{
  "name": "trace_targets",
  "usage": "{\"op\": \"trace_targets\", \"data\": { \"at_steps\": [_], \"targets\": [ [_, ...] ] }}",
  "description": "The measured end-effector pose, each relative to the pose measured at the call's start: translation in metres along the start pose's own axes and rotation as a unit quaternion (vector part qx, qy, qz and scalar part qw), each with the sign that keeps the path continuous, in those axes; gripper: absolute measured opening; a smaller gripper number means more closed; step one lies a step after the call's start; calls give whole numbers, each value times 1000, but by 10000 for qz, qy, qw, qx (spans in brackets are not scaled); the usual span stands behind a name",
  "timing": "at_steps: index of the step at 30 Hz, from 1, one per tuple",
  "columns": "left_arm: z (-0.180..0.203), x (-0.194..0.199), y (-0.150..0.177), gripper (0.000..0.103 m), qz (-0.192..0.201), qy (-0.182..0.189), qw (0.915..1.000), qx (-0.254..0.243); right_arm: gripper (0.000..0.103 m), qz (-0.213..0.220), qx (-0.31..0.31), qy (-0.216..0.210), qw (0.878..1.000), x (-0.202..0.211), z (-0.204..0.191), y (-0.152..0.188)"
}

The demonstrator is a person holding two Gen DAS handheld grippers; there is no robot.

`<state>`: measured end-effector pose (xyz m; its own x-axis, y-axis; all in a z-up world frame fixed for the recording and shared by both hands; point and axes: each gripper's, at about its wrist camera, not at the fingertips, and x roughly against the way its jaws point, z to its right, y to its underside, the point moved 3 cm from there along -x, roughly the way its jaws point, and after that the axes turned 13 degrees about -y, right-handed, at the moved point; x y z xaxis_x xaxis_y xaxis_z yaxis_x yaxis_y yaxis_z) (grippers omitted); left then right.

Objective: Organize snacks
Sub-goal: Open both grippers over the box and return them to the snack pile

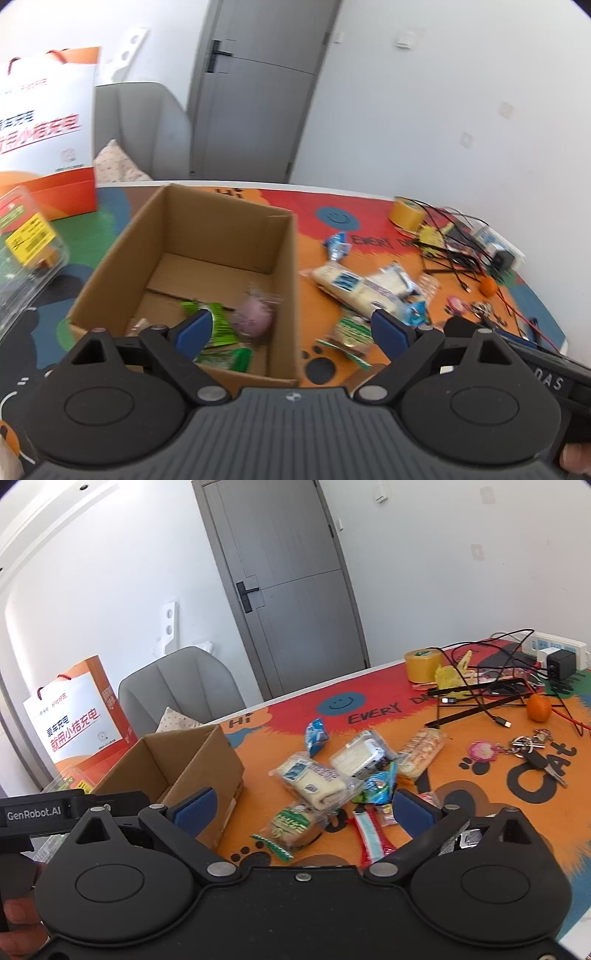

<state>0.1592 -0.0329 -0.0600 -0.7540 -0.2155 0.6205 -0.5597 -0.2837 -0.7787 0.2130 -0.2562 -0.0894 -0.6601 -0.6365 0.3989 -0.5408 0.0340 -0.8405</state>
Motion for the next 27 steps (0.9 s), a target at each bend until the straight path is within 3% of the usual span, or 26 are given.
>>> {"op": "trace_targets", "data": {
  "at_steps": [11, 16, 21, 27],
  "targets": [
    [49, -1, -2, 91, 126, 219, 9980, -577, 102, 108, -182, 230, 9995, 15, 36, -2],
    [67, -14, 2, 87, -12, 276, 9962, -830, 99, 9, -89, 260, 9996, 15, 46, 2],
    [81, -24, 7, 75, -44, 270, 9944, -1018, 88, -184, -220, 190, 9994, 5, 57, 10],
    [96, -43, 13, 58, -197, 244, 9924, -1186, 84, -440, -247, 141, 9986, -10, 65, 25]
  ]
}}
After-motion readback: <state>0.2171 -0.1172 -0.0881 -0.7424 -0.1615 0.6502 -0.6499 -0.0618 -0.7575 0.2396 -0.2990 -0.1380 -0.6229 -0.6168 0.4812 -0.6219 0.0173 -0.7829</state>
